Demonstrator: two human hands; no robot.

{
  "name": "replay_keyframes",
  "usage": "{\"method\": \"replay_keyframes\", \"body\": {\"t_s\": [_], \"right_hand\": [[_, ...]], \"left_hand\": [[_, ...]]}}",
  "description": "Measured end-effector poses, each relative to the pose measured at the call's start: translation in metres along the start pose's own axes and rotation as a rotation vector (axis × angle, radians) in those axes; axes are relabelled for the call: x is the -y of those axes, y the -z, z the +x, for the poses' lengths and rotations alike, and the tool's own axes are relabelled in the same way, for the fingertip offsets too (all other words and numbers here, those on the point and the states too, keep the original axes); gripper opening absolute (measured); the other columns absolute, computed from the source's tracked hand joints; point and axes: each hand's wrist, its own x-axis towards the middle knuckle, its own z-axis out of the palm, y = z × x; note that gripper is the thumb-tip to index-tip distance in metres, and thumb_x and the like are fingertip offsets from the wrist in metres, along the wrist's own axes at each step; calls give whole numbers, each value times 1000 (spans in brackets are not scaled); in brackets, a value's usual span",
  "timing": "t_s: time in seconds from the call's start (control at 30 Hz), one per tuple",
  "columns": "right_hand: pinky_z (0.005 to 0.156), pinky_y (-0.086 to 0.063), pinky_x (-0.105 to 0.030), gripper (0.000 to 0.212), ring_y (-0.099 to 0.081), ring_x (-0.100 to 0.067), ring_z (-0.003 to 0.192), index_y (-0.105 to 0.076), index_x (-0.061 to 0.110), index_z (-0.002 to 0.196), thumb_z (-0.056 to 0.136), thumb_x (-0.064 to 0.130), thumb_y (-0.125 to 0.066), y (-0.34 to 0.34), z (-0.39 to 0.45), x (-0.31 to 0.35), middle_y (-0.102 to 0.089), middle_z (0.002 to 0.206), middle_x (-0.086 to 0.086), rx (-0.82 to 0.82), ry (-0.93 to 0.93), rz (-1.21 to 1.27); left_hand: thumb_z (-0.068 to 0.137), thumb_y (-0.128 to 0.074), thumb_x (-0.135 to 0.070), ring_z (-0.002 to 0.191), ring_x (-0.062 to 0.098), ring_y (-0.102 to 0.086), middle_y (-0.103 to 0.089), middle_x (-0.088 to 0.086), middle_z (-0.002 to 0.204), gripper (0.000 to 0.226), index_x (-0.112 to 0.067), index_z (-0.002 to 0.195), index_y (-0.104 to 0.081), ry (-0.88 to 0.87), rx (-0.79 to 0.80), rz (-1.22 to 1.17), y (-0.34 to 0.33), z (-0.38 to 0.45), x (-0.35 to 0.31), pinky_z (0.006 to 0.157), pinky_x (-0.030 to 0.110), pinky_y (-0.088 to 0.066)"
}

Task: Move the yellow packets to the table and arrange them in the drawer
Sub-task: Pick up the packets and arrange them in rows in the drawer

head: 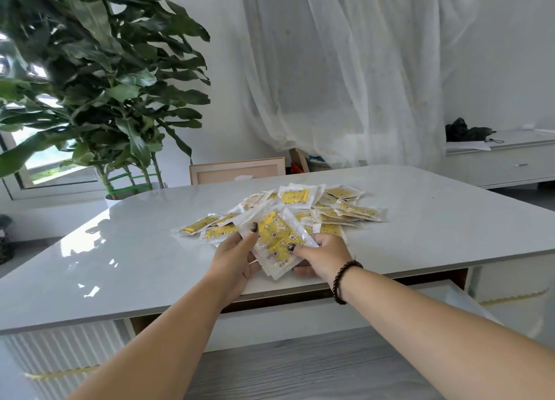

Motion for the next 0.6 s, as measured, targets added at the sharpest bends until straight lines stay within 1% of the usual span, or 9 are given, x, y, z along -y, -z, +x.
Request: {"method": "replay_keyframes", "body": {"t_s": [0.07, 0.13, 0.2, 0.27, 0.37, 0.43, 0.5, 0.53, 0.6], "right_hand": [[67, -60, -44, 14, -72, -29, 72, -69, 0, 81, 75, 11, -76, -5, -3, 2, -72, 88, -17, 16, -18, -14], [60, -60, -37, 14, -71, -25, 64, -65, 5, 73, 75, 12, -77, -6, -6, 4, -72, 82, -12, 24, -21, -49], [52, -58, -30, 18, -70, -23, 58, -62, 7, 71, 74, 14, -78, -7, -8, 5, -71, 78, -10, 12, -12, -68], [48, -54, -25, 19, -68, -18, 56, -64, 10, 73, 72, 18, -80, -7, -7, 6, -71, 74, -7, -41, 26, -87], [57, -48, -17, 20, -61, -11, 66, -63, 15, 83, 73, 22, -78, -1, 0, 9, -65, 73, 3, -209, 172, -174], [60, -44, -14, 18, -57, -10, 72, -60, 18, 88, 78, 21, -74, 6, 9, 9, -61, 76, 5, -305, 242, -252], [72, -50, -23, 20, -59, -15, 85, -58, 18, 95, 80, 26, -71, 10, 21, 5, -61, 92, -1, -359, 220, -363], [79, -51, -28, 30, -59, -19, 96, -58, 16, 101, 81, 33, -69, 9, 26, 3, -60, 104, -4, -363, 163, -436], [87, -47, -35, 63, -52, -27, 113, -53, 10, 120, 78, 56, -64, 4, 34, 2, -51, 123, -9, -339, 11, -626]], "left_hand": [[92, -57, 0, 91, 26, -72, -74, 13, 103, 21, -6, 112, -62, -15, 31, 52, 0, -1, 2, 75, 38, -61], [88, -56, 11, 83, 22, -73, -76, 10, 92, 24, -5, 105, -62, -34, 10, 78, 0, -1, 4, 68, 32, -61], [89, -54, 14, 81, 21, -73, -75, 10, 93, 25, -5, 104, -62, -43, -4, 67, -1, -1, 5, 66, 31, -61], [91, -54, 10, 82, 21, -73, -74, 10, 95, 22, -6, 104, -63, -46, -34, 20, -2, -1, 4, 68, 34, -60], [92, -56, 4, 82, 21, -68, -70, 9, 96, 19, -7, 108, -61, -49, -226, -112, 2, 5, 3, 72, 38, -57], [91, -61, -3, 85, 21, -66, -67, 7, 102, 23, -12, 112, -57, -32, -399, -186, 10, 14, 2, 82, 41, -56], [91, -63, -8, 87, 19, -64, -65, 3, 104, 26, -17, 114, -54, -27, -501, -195, 17, 19, 1, 88, 41, -55], [91, -62, -9, 86, 18, -64, -64, 1, 102, 29, -18, 116, -52, -35, -520, -177, 17, 20, 2, 87, 40, -55], [90, -62, -10, 88, 20, -65, -63, -2, 100, 40, -21, 125, -48, -63, -538, -99, 14, 20, 5, 91, 44, -54]]}}
